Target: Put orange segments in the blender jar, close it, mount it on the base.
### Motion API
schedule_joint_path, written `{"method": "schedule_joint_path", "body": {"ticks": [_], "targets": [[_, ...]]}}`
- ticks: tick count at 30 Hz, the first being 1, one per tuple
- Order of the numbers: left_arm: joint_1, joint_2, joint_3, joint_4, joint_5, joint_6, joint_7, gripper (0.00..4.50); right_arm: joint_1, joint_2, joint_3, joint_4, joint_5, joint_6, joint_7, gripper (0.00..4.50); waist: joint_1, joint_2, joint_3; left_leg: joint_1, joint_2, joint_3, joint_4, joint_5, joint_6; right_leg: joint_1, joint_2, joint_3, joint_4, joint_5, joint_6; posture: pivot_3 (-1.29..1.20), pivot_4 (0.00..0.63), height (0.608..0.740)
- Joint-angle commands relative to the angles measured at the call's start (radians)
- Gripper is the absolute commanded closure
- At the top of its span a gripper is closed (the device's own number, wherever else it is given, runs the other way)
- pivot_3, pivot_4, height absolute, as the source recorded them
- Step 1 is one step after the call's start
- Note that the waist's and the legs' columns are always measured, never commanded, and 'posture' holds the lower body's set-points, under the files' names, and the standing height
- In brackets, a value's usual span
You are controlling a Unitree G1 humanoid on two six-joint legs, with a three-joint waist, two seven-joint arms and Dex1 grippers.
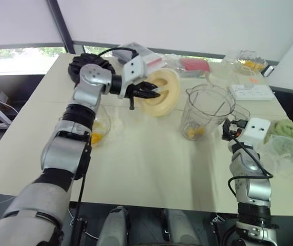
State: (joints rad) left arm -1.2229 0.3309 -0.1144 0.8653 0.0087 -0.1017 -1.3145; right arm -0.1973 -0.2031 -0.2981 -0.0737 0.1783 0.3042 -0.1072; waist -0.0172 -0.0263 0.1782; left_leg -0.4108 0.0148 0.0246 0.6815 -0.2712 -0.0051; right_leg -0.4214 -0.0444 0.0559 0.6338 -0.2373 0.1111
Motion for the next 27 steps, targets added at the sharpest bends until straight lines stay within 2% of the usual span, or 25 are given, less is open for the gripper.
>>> {"method": "schedule_joint_path", "body": {"ticks": [1,9,16,21,27], "targets": [[-0.013,0.012,0.008,-0.052,-0.028,0.007,0.003,4.27,-0.015,0.002,-0.005,-0.019,-0.007,-0.032,0.001,2.99,0.001,0.000,0.000,0.000,0.000,0.000,0.000,0.000,0.000,0.000,0.000,0.000,0.000,0.000,0.000,0.00,0.150,0.740],[-0.082,0.016,0.018,0.004,-0.043,0.007,-0.008,4.27,-0.015,0.019,-0.008,-0.090,0.021,-0.016,0.007,2.99,0.000,0.001,0.000,0.000,0.000,0.000,0.000,0.000,0.000,0.000,0.000,0.000,0.000,0.000,0.000,0.00,0.150,0.740],[-0.234,-0.001,0.031,0.131,-0.070,0.025,-0.083,4.27,-0.019,0.086,-0.006,-0.261,0.087,0.078,-0.023,2.99,0.000,0.002,0.001,-0.002,0.000,0.000,-0.001,0.000,0.000,-0.003,0.000,0.000,0.000,0.000,0.000,0.00,0.150,0.740],[-0.336,-0.022,0.026,0.235,-0.055,0.006,-0.137,4.27,-0.008,0.127,0.031,-0.370,0.113,0.145,-0.025,2.99,-0.001,0.003,0.002,-0.005,0.000,0.000,-0.001,0.000,0.000,-0.006,0.000,0.000,0.000,0.000,0.000,0.00,0.150,0.740],[-0.440,-0.071,0.024,0.338,-0.034,0.009,-0.157,4.27,0.019,0.122,0.132,-0.423,0.065,0.170,0.002,2.99,0.000,0.003,0.002,-0.008,0.000,-0.001,-0.001,0.000,0.000,-0.007,0.001,-0.001,0.000,0.000,0.001,0.00,0.150,0.740]]}}
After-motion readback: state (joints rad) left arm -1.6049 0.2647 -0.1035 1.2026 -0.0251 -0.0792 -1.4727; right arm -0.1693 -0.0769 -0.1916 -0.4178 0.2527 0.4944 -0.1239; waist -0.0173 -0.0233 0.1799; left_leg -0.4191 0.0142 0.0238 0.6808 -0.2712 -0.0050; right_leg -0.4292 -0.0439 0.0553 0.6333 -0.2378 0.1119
